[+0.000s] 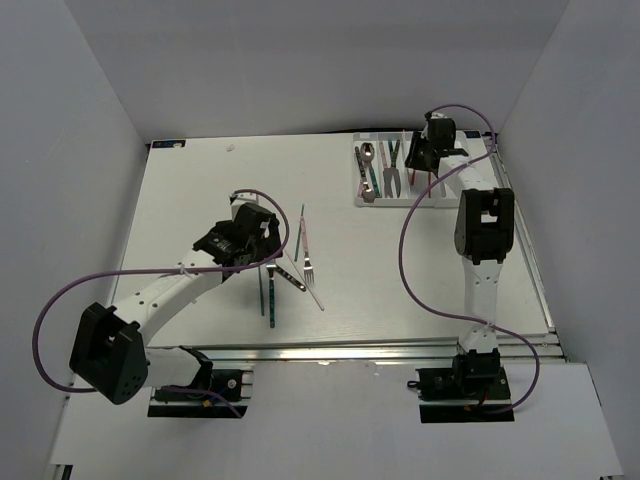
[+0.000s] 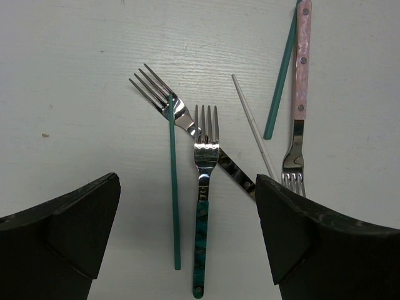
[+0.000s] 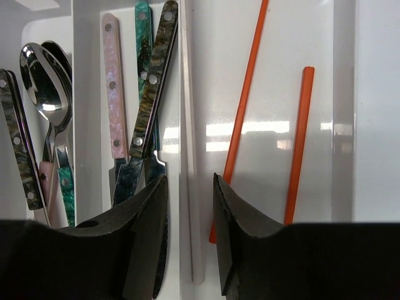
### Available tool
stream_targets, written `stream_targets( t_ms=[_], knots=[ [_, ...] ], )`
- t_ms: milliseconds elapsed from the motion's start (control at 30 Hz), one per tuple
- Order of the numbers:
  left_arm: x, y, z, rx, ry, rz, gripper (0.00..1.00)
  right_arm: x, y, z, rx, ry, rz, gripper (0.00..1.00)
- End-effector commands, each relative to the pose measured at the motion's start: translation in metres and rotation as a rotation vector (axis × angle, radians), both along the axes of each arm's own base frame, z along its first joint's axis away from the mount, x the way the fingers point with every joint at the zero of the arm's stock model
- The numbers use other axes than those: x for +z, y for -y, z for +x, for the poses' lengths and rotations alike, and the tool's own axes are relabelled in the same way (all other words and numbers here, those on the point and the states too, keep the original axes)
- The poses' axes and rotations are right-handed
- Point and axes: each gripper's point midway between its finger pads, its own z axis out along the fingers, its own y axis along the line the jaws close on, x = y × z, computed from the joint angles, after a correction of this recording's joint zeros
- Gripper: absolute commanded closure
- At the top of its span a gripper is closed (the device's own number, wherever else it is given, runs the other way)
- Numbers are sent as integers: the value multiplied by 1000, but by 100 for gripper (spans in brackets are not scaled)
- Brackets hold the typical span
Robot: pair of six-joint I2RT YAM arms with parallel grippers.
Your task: Sort the eating utensils into containers
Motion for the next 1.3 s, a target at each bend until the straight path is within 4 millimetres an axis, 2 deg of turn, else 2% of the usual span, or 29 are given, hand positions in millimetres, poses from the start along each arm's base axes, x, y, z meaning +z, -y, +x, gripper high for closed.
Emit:
stream_targets(
  t_ms=[0,133,300,400,733,767,800,867,900,933,1033,1067,1133,1267],
  knots=[
    [-2,1,-1,-5,1,-5,2,20,9,8,-19,73,30,60],
    [-2,2,-1,-6,-1,-12,2,18,11,10,-11,67,50,60],
    [-4,3,-1,-7,-3,-14,2,-2,5,12,33,34,61,61],
    [-4,3,-1,-8,-5,-14,2,-8,3,12,42,28,66,62],
    [-7,4,-1,-12,-12,-18,2,-13,-2,11,77,9,77,62],
    [-8,4,-2,-12,-15,-16,2,-4,-3,15,80,21,76,62],
    [-7,4,-2,-12,-13,-17,2,-15,-2,10,81,-27,71,62],
    [-7,4,-2,-11,-14,-15,2,-17,2,10,71,-47,48,62],
    [-7,4,-2,-13,-13,-16,2,-19,4,7,66,-58,39,64],
    [-7,4,-2,-12,-13,-17,2,-19,6,4,62,-57,30,71],
    [-6,5,-2,-15,-12,-20,2,-21,10,-7,54,-57,17,83],
    [-7,5,-2,-15,-14,-21,2,-14,11,-7,53,-46,13,85],
    [-7,5,-2,-15,-15,-20,2,-19,13,-13,52,-56,2,89],
    [-6,4,-3,-15,-15,-18,2,-13,15,-18,61,-53,-16,94]
  ],
)
